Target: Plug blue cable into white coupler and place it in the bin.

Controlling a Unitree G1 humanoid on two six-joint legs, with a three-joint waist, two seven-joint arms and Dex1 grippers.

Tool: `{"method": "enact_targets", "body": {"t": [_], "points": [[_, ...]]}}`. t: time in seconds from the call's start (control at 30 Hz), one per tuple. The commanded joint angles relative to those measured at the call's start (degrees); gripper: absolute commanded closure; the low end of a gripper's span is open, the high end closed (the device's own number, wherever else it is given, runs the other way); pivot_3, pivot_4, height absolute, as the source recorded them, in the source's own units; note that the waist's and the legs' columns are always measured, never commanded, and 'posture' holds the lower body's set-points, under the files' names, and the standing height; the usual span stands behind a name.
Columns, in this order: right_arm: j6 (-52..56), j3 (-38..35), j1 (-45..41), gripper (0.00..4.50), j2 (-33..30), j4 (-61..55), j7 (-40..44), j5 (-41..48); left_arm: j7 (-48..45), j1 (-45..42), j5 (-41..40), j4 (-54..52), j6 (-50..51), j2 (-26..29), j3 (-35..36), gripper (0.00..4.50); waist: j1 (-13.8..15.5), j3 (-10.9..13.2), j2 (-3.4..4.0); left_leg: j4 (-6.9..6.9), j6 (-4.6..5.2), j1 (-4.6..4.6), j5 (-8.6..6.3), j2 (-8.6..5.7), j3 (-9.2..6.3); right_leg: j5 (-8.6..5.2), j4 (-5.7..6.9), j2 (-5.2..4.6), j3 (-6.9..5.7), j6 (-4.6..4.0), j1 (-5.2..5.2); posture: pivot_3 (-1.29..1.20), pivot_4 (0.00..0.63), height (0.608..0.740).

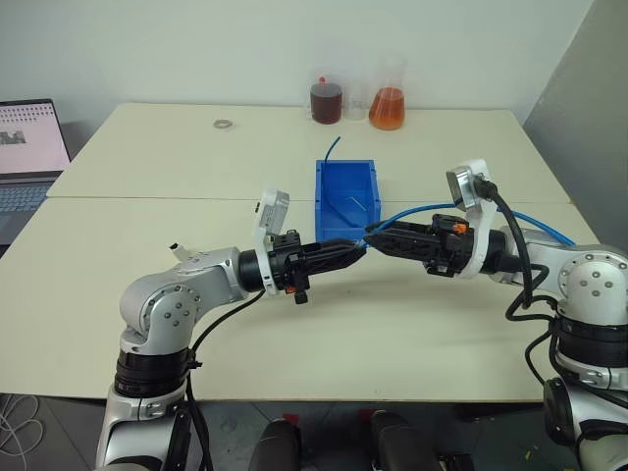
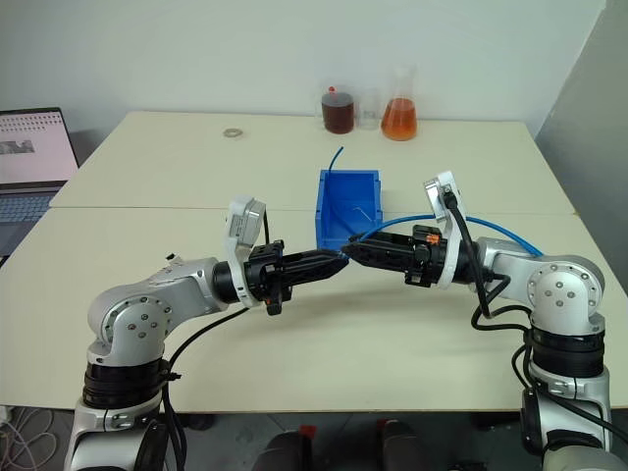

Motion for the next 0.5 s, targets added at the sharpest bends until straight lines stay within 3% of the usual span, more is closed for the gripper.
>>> {"method": "enact_targets", "body": {"t": [0.03, 0.17, 0.23, 0.4, 0.5], "points": [[-0.6, 0.8, -1.5, 3.28, -0.5, -1.4, 2.0, 1.1, 0.7, -0.5, -1.5, -1.8, -1.2, -0.3, 0.3, 4.26, 0.0, 0.0, 0.00, 0.00, 0.00, 0.00, 0.00, 0.00, 0.00, 0.00, 0.00, 0.00, 0.00, 0.00, 0.00, 0.00, 0.150, 0.740], [-1.0, 1.7, -1.6, 4.21, -1.1, -1.6, 3.2, 0.4, 1.1, -0.8, -1.9, -1.5, -1.4, -0.4, 0.4, 4.26, 0.0, 0.0, 0.00, 0.00, 0.00, 0.00, 0.00, 0.00, 0.00, 0.00, -0.01, 0.00, 0.00, 0.00, 0.00, 0.00, 0.150, 0.740], [-1.2, 2.1, -1.5, 4.43, -1.4, -1.8, 3.7, 0.2, 1.3, -0.8, -2.1, -1.7, -1.4, -0.4, 0.3, 4.26, 0.0, 0.0, 0.00, -0.01, 0.00, 0.00, 0.00, 0.00, 0.00, 0.00, -0.01, 0.00, 0.00, 0.00, 0.00, 0.00, 0.150, 0.740], [-1.0, 2.5, -2.0, 4.44, -1.7, -1.3, 3.8, 0.1, 1.4, -0.6, -2.0, -2.0, -1.8, -0.3, 0.2, 4.26, 0.0, 0.0, 0.00, -0.01, 0.00, 0.00, 0.00, 0.00, 0.00, 0.00, -0.01, 0.00, 0.00, 0.00, 0.00, 0.00, 0.150, 0.740], [-0.7, 2.6, -2.6, 3.55, -1.7, -0.6, 3.9, 0.3, 1.5, -0.8, -1.8, -1.7, -2.1, -0.3, 0.1, 4.26, 0.0, 0.0, 0.00, -0.01, 0.00, 0.00, 0.00, 0.00, 0.00, 0.00, -0.01, 0.00, 0.00, 0.00, 0.00, 0.00, 0.150, 0.740]]}}
